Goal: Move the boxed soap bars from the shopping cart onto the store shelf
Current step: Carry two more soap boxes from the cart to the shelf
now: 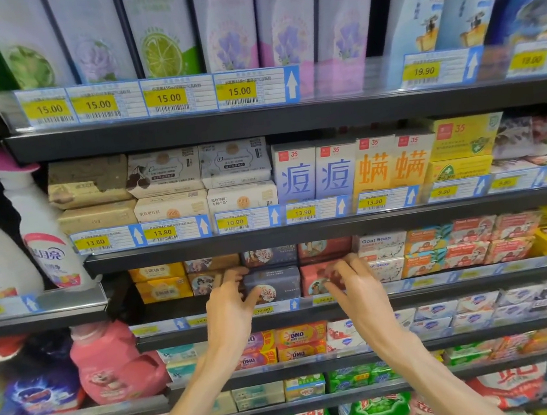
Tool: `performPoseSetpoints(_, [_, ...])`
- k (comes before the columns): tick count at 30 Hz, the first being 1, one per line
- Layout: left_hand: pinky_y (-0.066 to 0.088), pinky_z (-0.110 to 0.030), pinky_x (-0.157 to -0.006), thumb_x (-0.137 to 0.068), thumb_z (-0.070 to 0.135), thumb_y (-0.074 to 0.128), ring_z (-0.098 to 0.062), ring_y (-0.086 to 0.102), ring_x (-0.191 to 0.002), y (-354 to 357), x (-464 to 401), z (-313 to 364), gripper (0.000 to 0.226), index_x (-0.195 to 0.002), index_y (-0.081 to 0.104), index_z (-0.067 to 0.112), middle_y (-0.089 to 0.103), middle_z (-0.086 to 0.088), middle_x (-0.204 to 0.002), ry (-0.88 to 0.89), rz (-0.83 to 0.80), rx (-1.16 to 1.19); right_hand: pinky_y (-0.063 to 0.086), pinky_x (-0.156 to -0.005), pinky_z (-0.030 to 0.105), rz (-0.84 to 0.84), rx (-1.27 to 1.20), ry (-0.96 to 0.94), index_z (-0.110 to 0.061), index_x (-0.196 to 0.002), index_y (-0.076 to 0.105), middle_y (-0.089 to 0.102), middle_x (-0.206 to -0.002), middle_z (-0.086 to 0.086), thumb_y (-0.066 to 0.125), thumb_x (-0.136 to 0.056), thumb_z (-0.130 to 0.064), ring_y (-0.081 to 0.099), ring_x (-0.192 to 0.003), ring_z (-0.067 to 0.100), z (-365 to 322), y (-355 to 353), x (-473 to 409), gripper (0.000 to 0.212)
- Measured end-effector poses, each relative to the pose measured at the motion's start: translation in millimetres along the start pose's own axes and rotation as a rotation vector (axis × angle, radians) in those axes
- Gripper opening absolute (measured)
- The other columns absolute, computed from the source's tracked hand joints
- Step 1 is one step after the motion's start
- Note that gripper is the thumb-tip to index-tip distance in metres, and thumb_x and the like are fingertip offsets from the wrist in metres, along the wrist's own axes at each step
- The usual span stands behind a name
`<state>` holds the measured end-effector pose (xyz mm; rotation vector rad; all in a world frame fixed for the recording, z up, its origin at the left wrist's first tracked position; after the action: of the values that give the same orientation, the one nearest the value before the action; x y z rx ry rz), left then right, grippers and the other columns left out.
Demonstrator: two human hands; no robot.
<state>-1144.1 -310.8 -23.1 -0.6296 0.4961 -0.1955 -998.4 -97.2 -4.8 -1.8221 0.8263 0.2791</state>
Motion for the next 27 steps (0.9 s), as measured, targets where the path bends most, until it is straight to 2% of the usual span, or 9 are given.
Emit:
performPoseSetpoints(4, [0.062, -0.038, -0.086, -0.087, 0.037, 0.077, -0.014, 0.071, -0.096, 1, 0, 1, 0.034, -0.116, 0.061, 0.03, 0.066, 0.005, -0.115, 0.009, -0.004, 0.0, 0.048, -0.059, 0.028, 0.005, -0.055, 0.079, -0.026, -0.095, 0.057, 0.046, -0.093, -0.013, 0.073, -0.087, -0.025, 0.047, -0.08, 0.009, 6, 5, -7, 0.018])
performPoseSetpoints(9, [0.061, -0.04, -0.088, -0.088, 0.034, 0.075, -0.02, 0.071, -0.098, 0, 2, 5, 0.034, -0.118, 0.061, 0.027, 0.063, 0.001, -0.121, -0.001, 0.007, -0.022, 0.044, -0.058, 0.026, 0.03, -0.016, 0.086, -0.026, -0.096, 0.055, 0.046, -0.095, -0.013, 0.072, -0.087, -0.024, 0.047, -0.08, 0.01, 6, 7, -6, 0.02])
performPoseSetpoints(14, [0.061, -0.038, -0.087, -0.088, 0.04, 0.074, -0.018, 0.071, -0.097, -2, 4, 7, 0.037, -0.119, 0.06, 0.026, 0.063, 0.003, -0.121, 0.002, 0.003, -0.058, 0.049, -0.057, 0.028, 0.014, -0.001, 0.075, -0.027, -0.099, 0.056, 0.048, -0.098, -0.01, 0.071, -0.089, -0.024, 0.05, -0.081, 0.012, 7, 7, -4, 0.018])
performPoseSetpoints(16, [0.06, -0.038, -0.089, -0.088, 0.044, 0.072, -0.017, 0.069, -0.103, -5, 7, 10, 0.041, -0.123, 0.058, 0.028, 0.064, 0.005, -0.123, 0.013, -0.001, -0.085, 0.051, -0.058, 0.03, -0.003, 0.016, 0.054, -0.026, -0.1, 0.058, 0.051, -0.1, -0.009, 0.071, -0.089, -0.026, 0.053, -0.082, 0.013, 7, 7, -4, 0.016])
performPoseSetpoints(21, [0.052, -0.032, -0.092, -0.091, 0.045, 0.068, -0.015, 0.059, -0.117, -24, 25, 26, 0.043, -0.129, 0.058, 0.027, 0.061, 0.008, -0.127, 0.063, 0.037, -0.222, 0.051, -0.063, 0.026, -0.096, -0.004, -0.103, -0.026, -0.106, 0.065, 0.058, -0.101, -0.009, 0.071, -0.089, -0.028, 0.059, -0.094, 0.015, -17, 12, -2, 0.018])
performPoseSetpoints(24, [0.049, -0.032, -0.098, -0.093, 0.044, 0.065, -0.014, 0.053, -0.125, -41, 46, 26, 0.042, -0.131, 0.057, 0.027, 0.058, 0.009, -0.133, 0.111, 0.039, -0.316, 0.054, -0.071, 0.027, -0.197, -0.091, -0.324, -0.028, -0.119, 0.064, 0.063, -0.109, -0.012, 0.068, -0.092, -0.03, 0.061, -0.1, 0.01, -60, 19, 8, 0.027])
performPoseSetpoints(27, [0.042, -0.032, -0.107, -0.093, 0.038, 0.068, -0.013, 0.051, -0.129, -73, 79, 12, 0.046, -0.136, 0.057, 0.026, 0.057, 0.01, -0.139, 0.087, 0.095, -0.38, 0.056, -0.08, 0.033, -0.288, -0.128, -0.518, -0.026, -0.126, 0.061, 0.066, -0.118, -0.009, 0.068, -0.092, -0.034, 0.063, -0.104, 0.014, -101, 35, 21, 0.035])
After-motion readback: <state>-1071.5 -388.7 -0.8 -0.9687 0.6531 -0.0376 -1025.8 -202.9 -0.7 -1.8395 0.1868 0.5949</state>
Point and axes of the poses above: each hand's wrist, its own x-axis away from the middle knuckle, its own y-axis out of the palm, z = x × y, the point moved 9 cm from there along -x, towards the middle knuckle
